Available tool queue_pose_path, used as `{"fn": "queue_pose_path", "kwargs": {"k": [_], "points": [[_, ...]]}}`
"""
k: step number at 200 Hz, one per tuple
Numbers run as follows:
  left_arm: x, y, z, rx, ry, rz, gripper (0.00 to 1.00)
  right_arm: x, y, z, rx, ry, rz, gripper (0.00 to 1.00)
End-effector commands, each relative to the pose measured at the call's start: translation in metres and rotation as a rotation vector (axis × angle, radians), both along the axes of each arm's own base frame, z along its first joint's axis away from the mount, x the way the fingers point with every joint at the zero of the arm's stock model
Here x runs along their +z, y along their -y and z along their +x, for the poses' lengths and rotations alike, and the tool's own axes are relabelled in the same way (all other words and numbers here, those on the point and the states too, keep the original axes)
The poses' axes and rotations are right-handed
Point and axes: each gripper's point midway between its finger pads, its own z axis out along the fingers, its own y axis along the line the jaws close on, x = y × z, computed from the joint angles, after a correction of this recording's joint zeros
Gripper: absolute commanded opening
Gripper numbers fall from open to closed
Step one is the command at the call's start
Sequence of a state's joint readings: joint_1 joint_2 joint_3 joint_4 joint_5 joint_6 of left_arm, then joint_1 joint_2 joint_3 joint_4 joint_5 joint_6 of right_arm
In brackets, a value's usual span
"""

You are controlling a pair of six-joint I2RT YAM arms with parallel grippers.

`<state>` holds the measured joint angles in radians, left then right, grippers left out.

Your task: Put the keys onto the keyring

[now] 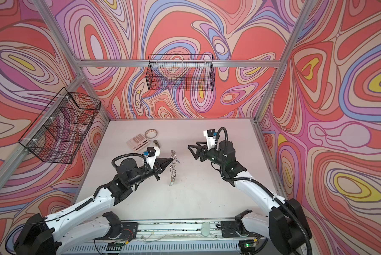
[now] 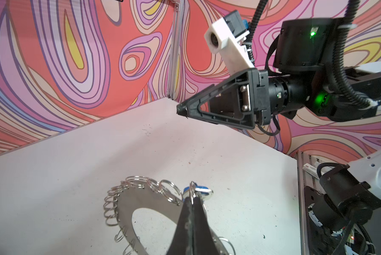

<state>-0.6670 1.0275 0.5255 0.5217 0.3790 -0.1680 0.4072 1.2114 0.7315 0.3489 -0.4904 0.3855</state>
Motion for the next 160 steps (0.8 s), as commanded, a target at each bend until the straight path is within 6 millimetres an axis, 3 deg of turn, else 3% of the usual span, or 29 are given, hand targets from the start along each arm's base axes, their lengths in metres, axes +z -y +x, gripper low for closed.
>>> {"fn": "queue_pose_path", "kwargs": {"k": [1, 22, 74, 160], "points": [[0.043, 0.009, 0.002, -0.034, 0.082, -0.099, 0.0, 0.01, -0.009, -0.002, 0.06, 0.029, 0.035, 0.86], [0.047, 0.016, 0.005, -0.055, 0.074, -0.104, 0.0, 0.01, -0.009, 0.008, 0.036, 0.057, 0.027, 0.98], [0.051, 0.029, 0.022, -0.13, 0.008, -0.111, 0.0, 0.017, 0.012, 0.029, -0.015, 0.081, 0.12, 0.98], [0.06, 0.014, 0.057, -0.218, -0.077, -0.245, 0.0, 0.015, 0.003, 0.026, 0.061, 0.045, 0.1, 0.84]]}}
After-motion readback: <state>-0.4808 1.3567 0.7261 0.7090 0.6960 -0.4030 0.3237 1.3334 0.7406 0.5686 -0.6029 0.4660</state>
